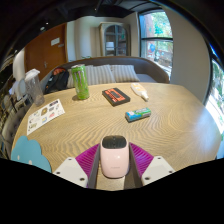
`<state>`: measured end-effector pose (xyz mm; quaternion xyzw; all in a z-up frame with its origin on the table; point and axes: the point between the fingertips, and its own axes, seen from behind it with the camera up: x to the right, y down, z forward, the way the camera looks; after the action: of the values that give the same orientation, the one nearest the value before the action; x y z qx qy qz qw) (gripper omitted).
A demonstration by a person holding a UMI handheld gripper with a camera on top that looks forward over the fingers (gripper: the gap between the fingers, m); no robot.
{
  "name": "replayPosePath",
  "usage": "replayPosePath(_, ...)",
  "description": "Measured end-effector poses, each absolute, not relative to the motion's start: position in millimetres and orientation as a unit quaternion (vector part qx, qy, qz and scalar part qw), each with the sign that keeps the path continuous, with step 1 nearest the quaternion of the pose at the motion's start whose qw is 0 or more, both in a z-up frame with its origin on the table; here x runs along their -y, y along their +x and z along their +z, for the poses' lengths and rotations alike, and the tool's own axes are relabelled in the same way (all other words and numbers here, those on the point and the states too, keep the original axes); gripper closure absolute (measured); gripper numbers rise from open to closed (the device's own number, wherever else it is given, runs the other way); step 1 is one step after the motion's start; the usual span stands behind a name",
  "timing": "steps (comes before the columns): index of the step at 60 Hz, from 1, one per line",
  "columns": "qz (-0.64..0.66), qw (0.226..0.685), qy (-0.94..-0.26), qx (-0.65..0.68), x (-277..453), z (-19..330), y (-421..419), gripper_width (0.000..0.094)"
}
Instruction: Arrange mouse
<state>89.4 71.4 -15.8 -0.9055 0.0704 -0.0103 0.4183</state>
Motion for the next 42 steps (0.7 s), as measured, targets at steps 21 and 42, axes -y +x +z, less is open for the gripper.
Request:
replayPosePath(21,0.001,0.421,-0.896,-0.139,-64.7,34.4,32.3,0.0550)
replayPosePath(42,0.022,0.430,-0.902,-0.034,-23.2,32.0,-198.6,0.0583)
